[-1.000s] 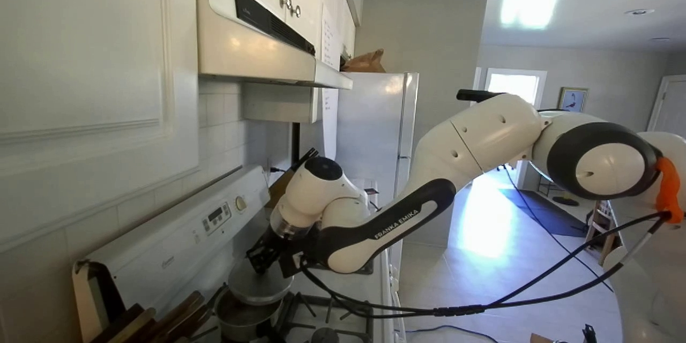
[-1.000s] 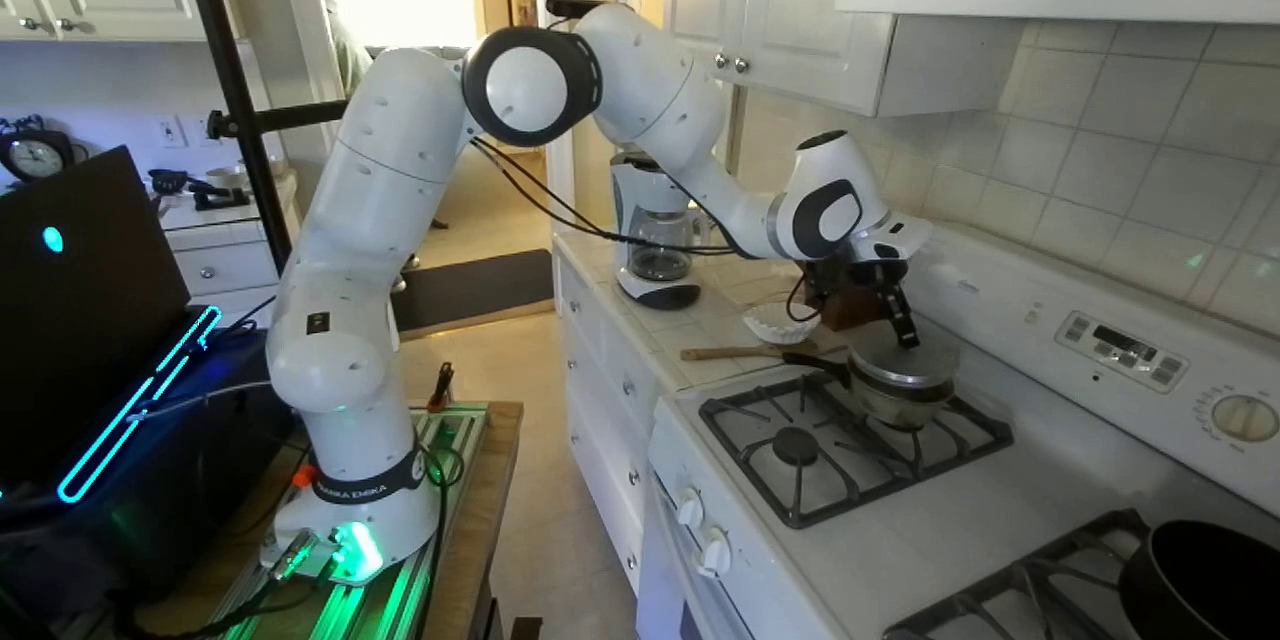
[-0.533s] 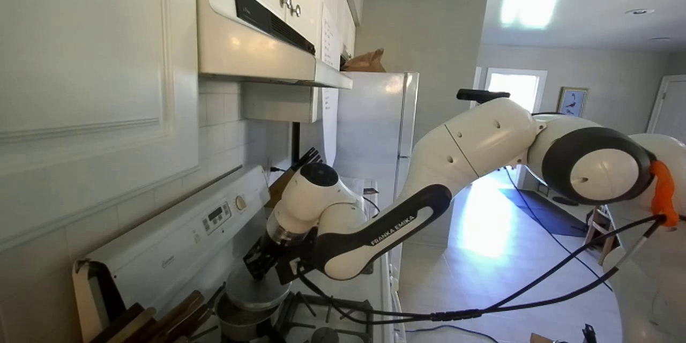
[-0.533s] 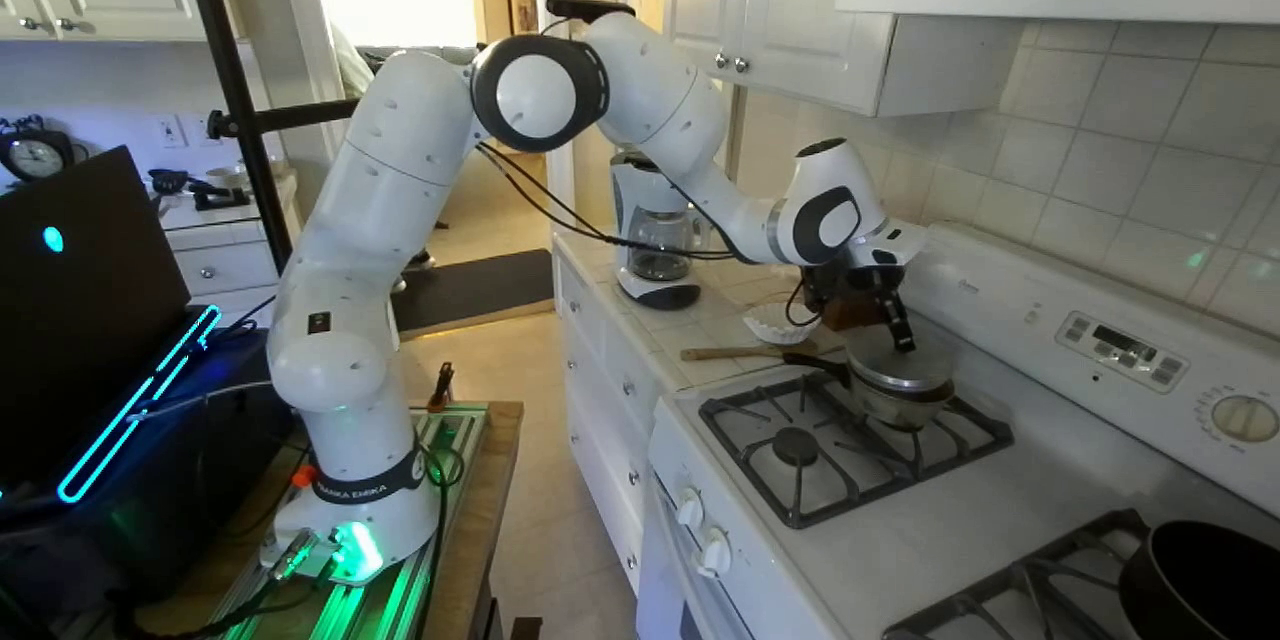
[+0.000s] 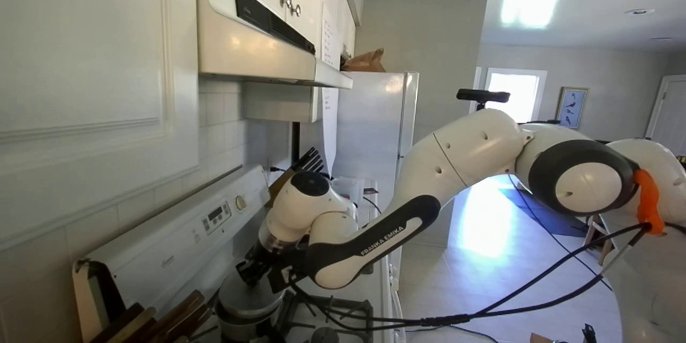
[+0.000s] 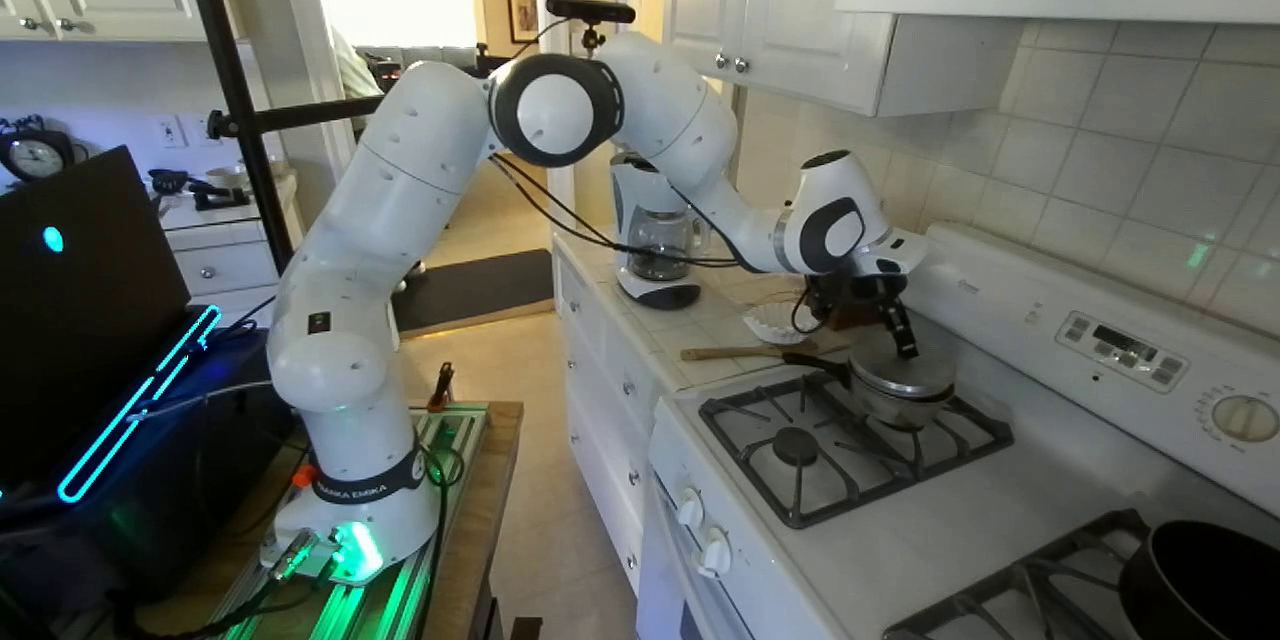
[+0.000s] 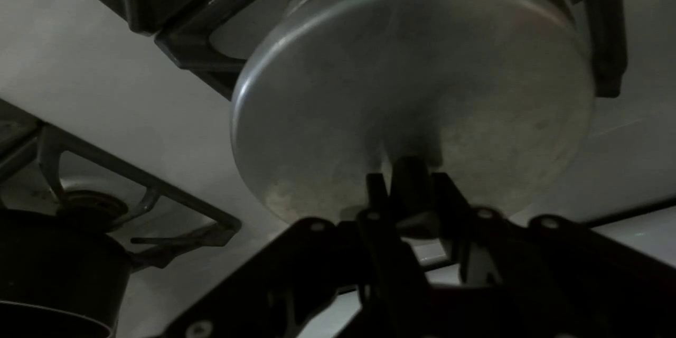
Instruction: Remove the bowl from the plate and replace it with a lid
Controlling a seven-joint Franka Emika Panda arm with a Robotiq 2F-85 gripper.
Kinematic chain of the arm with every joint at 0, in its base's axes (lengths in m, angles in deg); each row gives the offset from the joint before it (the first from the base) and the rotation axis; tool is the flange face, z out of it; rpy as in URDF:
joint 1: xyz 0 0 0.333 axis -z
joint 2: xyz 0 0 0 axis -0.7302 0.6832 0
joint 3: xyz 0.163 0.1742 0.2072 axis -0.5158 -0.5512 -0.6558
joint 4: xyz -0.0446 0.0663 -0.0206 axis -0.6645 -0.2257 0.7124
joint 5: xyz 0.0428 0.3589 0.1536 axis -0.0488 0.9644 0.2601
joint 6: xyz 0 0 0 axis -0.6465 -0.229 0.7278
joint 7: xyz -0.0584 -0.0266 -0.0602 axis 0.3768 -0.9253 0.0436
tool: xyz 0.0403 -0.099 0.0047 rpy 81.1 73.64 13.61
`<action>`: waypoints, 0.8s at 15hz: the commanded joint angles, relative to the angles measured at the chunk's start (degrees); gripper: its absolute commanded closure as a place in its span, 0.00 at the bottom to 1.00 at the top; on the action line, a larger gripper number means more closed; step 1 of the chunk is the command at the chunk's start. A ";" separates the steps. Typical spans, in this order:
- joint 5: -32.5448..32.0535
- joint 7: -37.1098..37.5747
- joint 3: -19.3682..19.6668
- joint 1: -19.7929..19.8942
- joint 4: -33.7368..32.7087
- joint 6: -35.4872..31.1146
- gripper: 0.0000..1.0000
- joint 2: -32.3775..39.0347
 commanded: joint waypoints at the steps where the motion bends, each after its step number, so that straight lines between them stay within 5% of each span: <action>1: 0.48 0.40 0.04 -0.09 -3.40 0.66 0.94 2.16; 12: 0.43 -0.01 0.10 -0.36 -5.15 3.64 0.94 3.51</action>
